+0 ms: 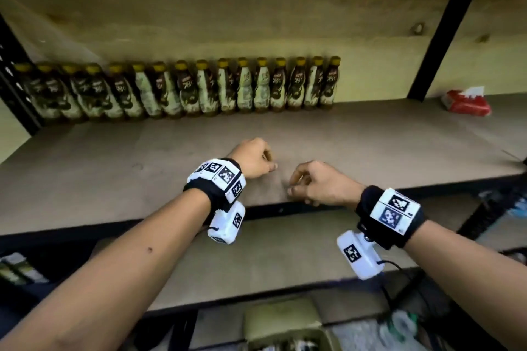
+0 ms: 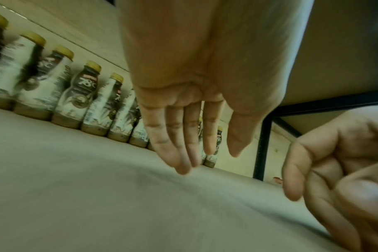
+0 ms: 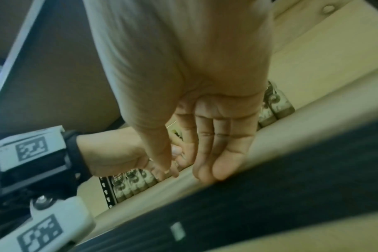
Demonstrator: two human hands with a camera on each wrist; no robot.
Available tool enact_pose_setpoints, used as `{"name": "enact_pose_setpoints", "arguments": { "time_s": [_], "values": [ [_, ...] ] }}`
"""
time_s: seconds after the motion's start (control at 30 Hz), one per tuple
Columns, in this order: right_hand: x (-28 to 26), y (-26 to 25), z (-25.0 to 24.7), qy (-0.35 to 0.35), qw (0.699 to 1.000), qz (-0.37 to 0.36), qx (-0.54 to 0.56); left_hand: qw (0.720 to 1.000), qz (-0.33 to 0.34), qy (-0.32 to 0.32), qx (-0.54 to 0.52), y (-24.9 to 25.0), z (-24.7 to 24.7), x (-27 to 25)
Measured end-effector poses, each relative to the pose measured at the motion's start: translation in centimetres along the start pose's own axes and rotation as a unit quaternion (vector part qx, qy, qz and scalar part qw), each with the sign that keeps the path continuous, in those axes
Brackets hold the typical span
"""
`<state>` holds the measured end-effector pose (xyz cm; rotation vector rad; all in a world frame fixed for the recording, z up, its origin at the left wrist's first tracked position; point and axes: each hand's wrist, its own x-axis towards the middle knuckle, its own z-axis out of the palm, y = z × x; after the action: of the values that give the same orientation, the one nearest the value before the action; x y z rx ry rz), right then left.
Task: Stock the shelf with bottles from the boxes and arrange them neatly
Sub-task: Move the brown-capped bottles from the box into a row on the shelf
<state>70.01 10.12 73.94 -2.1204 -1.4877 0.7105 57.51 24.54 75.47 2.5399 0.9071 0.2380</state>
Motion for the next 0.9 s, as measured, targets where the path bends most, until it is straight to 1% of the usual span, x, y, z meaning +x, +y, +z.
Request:
{"name": "enact_pose_setpoints", "arguments": {
  "time_s": [0.07, 0.13, 0.2, 0.23, 0.33, 0.4, 0.43, 0.5, 0.57, 0.63, 0.7, 0.73, 0.77, 0.83, 0.9],
  "values": [
    [-1.6, -1.4, 3.0, 0.005, 0.999, 0.019, 0.033, 0.997, -0.016, -0.048, -0.054, -2.0, 0.1, -3.4],
    [-2.8, -2.0, 5.7, 0.017, 0.998, 0.039, 0.043, 0.987, -0.031, -0.097, -0.123, -3.6, 0.5, -6.5],
    [-3.8, -2.1, 8.4, 0.012, 0.996, 0.062, 0.058, 0.979, -0.031, -0.116, -0.166, -4.8, 1.2, -8.8],
    [-4.1, -1.8, 9.8, 0.001, 0.995, 0.078, 0.064, 0.977, -0.028, -0.124, -0.172, -5.3, 1.6, -9.8],
    [-4.6, 0.4, 14.0, -0.043, 0.987, 0.130, 0.083, 0.981, -0.020, -0.138, -0.136, -6.8, 4.6, -11.9],
    [-5.1, 2.4, 16.3, -0.069, 0.980, 0.156, 0.106, 0.979, -0.040, -0.158, -0.125, -7.8, 7.8, -13.0],
    [-5.4, 3.7, 17.3, -0.077, 0.975, 0.172, 0.119, 0.974, -0.060, -0.180, -0.125, -8.4, 9.7, -13.4],
    [-6.3, 6.1, 18.9, -0.086, 0.968, 0.196, 0.132, 0.958, -0.105, -0.236, -0.122, -9.4, 13.7, -14.2],
    [-7.1, 9.0, 20.4, -0.107, 0.960, 0.217, 0.138, 0.946, -0.147, -0.271, -0.101, -10.2, 17.5, -15.1],
    [-7.9, 12.2, 21.8, -0.121, 0.951, 0.238, 0.158, 0.934, -0.193, -0.286, -0.096, -10.8, 21.5, -16.2],
    [-8.8, 15.9, 23.5, -0.132, 0.940, 0.259, 0.179, 0.914, -0.245, -0.307, -0.105, -11.2, 25.5, -17.7],
    [-9.5, 17.5, 24.2, -0.150, 0.937, 0.268, 0.165, 0.904, -0.267, -0.317, -0.105, -11.3, 27.5, -18.6],
    [-10.3, 19.6, 25.2, -0.170, 0.935, 0.273, 0.150, 0.896, -0.284, -0.325, -0.105, -11.2, 29.6, -19.6],
    [-12.0, 23.1, 27.3, -0.196, 0.919, 0.296, 0.169, 0.885, -0.303, -0.335, -0.110, -11.3, 33.9, -21.3],
    [-13.5, 26.7, 30.3, -0.209, 0.920, 0.304, 0.132, 0.878, -0.318, -0.338, -0.117, -11.7, 38.2, -22.9]
  ]
}}
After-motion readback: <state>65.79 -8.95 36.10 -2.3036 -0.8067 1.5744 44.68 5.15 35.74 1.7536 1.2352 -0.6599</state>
